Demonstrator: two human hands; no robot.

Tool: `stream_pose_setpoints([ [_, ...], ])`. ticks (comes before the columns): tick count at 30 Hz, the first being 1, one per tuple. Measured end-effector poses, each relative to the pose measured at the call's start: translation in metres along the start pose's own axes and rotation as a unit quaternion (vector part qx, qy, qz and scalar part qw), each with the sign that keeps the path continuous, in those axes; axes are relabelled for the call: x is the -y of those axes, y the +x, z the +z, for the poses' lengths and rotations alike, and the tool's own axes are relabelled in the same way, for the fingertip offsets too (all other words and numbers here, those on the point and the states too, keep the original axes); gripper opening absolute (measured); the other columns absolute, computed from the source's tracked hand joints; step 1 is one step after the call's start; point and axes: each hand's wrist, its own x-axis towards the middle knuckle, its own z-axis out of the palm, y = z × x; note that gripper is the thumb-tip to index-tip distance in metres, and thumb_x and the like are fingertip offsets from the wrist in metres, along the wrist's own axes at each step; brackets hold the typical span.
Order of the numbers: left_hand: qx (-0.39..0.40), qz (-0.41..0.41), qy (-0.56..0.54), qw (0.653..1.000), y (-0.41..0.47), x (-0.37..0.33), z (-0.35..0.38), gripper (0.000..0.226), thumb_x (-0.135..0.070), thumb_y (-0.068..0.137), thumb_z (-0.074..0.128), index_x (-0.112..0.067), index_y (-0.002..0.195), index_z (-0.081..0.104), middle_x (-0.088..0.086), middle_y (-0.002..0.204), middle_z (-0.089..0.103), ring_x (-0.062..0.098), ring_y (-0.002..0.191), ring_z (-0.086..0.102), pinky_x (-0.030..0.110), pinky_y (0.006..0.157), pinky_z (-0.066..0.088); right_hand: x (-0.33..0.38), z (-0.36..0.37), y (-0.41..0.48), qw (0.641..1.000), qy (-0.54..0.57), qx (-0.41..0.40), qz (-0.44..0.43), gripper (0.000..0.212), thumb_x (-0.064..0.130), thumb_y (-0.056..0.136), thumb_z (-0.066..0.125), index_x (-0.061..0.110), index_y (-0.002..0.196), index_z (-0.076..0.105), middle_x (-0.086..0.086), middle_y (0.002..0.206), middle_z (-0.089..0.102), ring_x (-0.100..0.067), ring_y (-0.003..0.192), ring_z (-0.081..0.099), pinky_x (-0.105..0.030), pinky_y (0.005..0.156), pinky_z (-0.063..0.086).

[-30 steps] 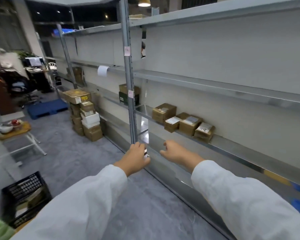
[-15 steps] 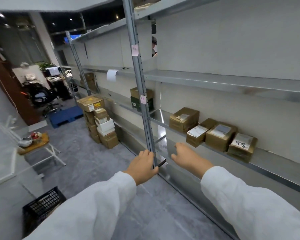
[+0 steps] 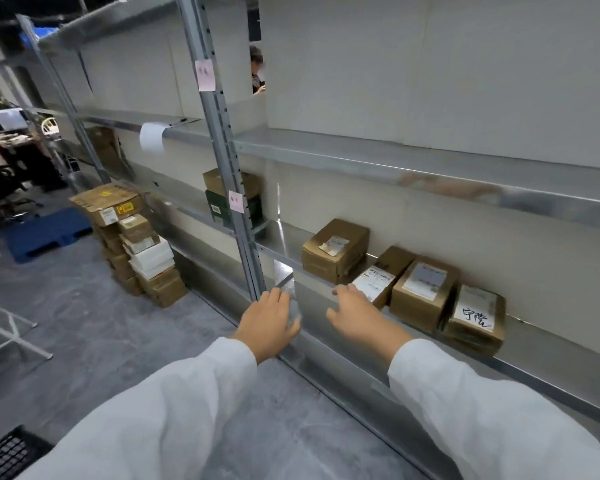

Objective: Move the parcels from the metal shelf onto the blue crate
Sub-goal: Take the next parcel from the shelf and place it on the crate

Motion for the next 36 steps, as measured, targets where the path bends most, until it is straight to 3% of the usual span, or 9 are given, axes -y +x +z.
stream_pose_setpoints([
  [11,0.023,0.079,-0.029,0.996,0.175,0.069,0.056,0.039,-0.040,0.095,0.047,-0.014,0.124,0.048,0.004,0.117,0.053,0.021,0.109,0.051,0.033,0.094,0.045,-0.012,0.008,0.160,0.991,0.012,-0.053,0.119,0.042,0.028,0.094,0.050,0.008,0.131,0.046,-0.010,0.121,0.044,-0.029,0.114,0.048,-0.042,0.097,0.044],
  [22,0.052,0.124,-0.085,0.987,0.321,0.111,0.097,0.041,-0.037,0.098,0.043,-0.009,0.129,0.046,0.009,0.125,0.050,0.025,0.115,0.047,0.036,0.095,0.042,-0.030,0.009,0.282,0.958,0.011,-0.078,0.276,0.042,0.034,0.099,0.046,0.005,0.130,0.049,-0.019,0.131,0.049,-0.033,0.120,0.050,-0.042,0.100,0.046],
  [25,0.078,0.105,-0.131,0.983,0.341,0.105,0.112,0.043,-0.037,0.098,0.045,-0.009,0.131,0.045,0.011,0.129,0.049,0.026,0.120,0.046,0.036,0.100,0.042,-0.040,0.013,0.295,0.950,0.053,-0.054,0.304,0.034,0.026,0.102,0.041,0.003,0.121,0.058,-0.018,0.119,0.060,-0.030,0.106,0.059,-0.040,0.093,0.051],
  [29,0.134,0.055,-0.185,0.972,0.365,0.096,0.128,0.045,-0.040,0.095,0.051,-0.008,0.127,0.047,0.014,0.125,0.048,0.030,0.118,0.048,0.040,0.097,0.045,-0.051,0.017,0.310,0.940,0.078,-0.033,0.331,0.034,0.022,0.104,0.037,0.001,0.116,0.060,-0.017,0.114,0.064,-0.029,0.104,0.062,-0.033,0.083,0.048],
  [33,0.182,0.019,-0.233,0.955,0.382,0.093,0.143,0.052,-0.040,0.092,0.057,-0.007,0.130,0.043,0.013,0.125,0.047,0.031,0.120,0.047,0.044,0.095,0.047,-0.063,0.025,0.324,0.928,0.108,-0.032,0.354,0.041,0.027,0.105,0.034,0.001,0.131,0.051,-0.021,0.128,0.055,-0.032,0.115,0.057,-0.036,0.098,0.046],
  [36,0.222,-0.014,-0.326,0.919,0.387,0.101,0.156,0.047,-0.034,0.090,0.064,-0.008,0.127,0.049,0.010,0.121,0.056,0.027,0.112,0.057,0.038,0.091,0.049,-0.070,0.035,0.329,0.916,0.152,-0.048,0.369,0.044,0.029,0.102,0.042,0.004,0.139,0.040,-0.018,0.136,0.049,-0.032,0.121,0.054,-0.039,0.105,0.043],
])
